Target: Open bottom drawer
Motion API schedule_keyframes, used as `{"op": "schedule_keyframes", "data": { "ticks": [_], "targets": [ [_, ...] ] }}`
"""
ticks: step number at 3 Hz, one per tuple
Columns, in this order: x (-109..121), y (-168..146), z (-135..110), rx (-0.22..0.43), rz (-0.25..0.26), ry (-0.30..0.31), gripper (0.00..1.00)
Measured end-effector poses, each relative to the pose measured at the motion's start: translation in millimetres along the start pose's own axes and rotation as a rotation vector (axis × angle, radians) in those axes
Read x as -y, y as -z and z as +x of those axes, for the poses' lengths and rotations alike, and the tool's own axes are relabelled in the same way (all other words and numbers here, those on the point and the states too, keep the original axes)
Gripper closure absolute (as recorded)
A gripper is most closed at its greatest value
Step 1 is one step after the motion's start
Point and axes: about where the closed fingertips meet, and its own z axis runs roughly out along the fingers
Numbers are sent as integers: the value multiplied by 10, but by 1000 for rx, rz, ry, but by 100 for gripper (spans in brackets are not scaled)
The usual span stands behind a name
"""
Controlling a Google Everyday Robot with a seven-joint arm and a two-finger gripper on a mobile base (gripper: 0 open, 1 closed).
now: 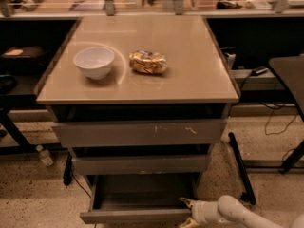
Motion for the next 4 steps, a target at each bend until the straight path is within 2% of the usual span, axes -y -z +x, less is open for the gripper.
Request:
{"op": "schedule_keyframes", "data": {
  "ticks": [1,3,4],
  "targets": [
    [-65,-83,21,-13,-22,-15,100],
    [-35,-50,-6,-13,-22,-15,100],
    [-180,-10,3,-23,-36,-24,100]
  ]
}}
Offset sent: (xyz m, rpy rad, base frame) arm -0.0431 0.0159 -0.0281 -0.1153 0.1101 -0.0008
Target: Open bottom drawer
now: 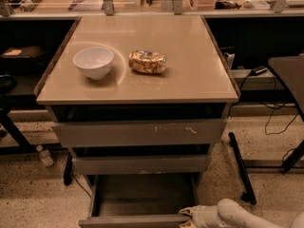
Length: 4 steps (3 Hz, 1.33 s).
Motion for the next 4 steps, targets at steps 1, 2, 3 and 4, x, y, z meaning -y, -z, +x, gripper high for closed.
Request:
{"op": "schedule_keyframes", "data": {
  "ticks": [1,2,3,4],
  "targets": [
    [-16,18,-9,0,0,0,100],
    [-102,46,5,5,-5,-9,100],
    [-111,43,-1,5,-5,-9,100],
    [-194,65,-2,8,-8,-12,81]
  ]
}}
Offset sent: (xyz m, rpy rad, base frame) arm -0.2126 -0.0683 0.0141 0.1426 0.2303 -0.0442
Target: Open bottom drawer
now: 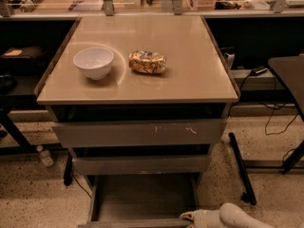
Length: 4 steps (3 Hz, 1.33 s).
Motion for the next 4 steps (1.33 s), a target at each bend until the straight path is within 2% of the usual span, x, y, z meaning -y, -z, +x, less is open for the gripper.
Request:
{"op": "schedule_keyframes", "data": {
  "ticks": [3,4],
  "targets": [
    [-6,-5,-9,0,0,0,11],
    [-6,-5,-9,0,0,0,0]
  ]
}}
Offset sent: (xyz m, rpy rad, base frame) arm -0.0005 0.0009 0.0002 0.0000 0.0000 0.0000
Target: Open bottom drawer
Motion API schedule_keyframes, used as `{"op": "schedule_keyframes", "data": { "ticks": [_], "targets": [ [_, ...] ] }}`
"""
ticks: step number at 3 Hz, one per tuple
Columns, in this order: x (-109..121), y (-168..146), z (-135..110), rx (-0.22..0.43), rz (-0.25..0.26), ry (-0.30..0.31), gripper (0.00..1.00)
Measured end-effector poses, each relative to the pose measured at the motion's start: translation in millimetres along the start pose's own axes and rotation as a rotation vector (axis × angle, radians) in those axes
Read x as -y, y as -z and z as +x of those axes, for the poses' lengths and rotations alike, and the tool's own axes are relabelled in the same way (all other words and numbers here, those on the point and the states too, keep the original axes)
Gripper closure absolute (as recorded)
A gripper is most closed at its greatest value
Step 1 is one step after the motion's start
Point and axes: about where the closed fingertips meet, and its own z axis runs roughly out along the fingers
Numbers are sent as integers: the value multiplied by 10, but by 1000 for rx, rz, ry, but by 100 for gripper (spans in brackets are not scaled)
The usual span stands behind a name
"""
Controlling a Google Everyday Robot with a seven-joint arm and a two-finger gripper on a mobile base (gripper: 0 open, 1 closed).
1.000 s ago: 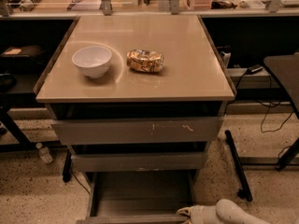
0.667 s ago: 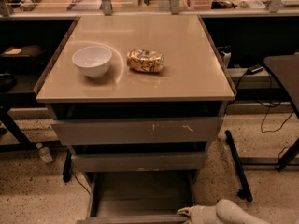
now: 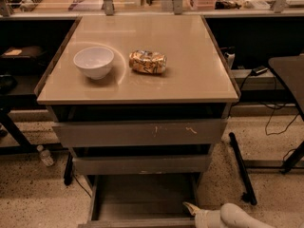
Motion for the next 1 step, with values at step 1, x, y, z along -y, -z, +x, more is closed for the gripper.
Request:
{"op": "schedule_keyframes", "data": {
  "ticks": [1],
  "targets": [
    [0,0,0,0,0,0,0]
  ]
}}
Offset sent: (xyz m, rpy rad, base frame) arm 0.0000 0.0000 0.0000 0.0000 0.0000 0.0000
